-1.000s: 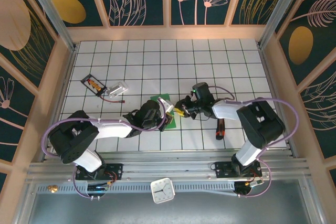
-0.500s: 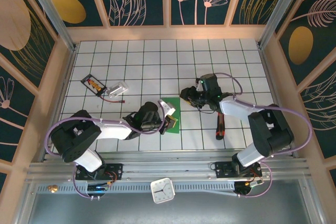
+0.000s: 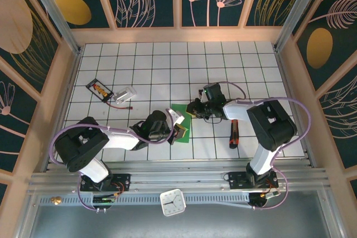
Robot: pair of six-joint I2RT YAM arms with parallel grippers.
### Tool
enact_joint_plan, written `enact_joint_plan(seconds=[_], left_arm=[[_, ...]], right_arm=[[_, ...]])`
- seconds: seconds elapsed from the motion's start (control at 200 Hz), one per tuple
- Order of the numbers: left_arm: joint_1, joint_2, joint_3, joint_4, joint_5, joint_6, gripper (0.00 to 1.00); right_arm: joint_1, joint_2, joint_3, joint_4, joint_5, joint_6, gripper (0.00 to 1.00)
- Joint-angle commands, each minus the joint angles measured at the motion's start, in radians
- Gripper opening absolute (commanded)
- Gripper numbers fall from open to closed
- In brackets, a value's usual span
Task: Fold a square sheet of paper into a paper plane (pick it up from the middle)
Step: Fold the triangle a second time at the center of the table.
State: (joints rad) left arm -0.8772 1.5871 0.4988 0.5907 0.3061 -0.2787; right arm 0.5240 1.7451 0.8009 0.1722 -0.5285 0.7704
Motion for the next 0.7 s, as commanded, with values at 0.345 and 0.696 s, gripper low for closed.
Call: enact_joint_plan(seconds=[0.345,0.696], left_arm=[[0.04,0.021,0.005,0.046,0.029,-0.069,0.0],[0.106,0.044,0.027,0.022,0.07,-0.102,0.0]], right_arm=[[-0.001,0.081,0.023,-0.042,0.024,-0.141,0.12],[-0.002,0.116,0.052,-0.11,0.053,-0.219,0.1]])
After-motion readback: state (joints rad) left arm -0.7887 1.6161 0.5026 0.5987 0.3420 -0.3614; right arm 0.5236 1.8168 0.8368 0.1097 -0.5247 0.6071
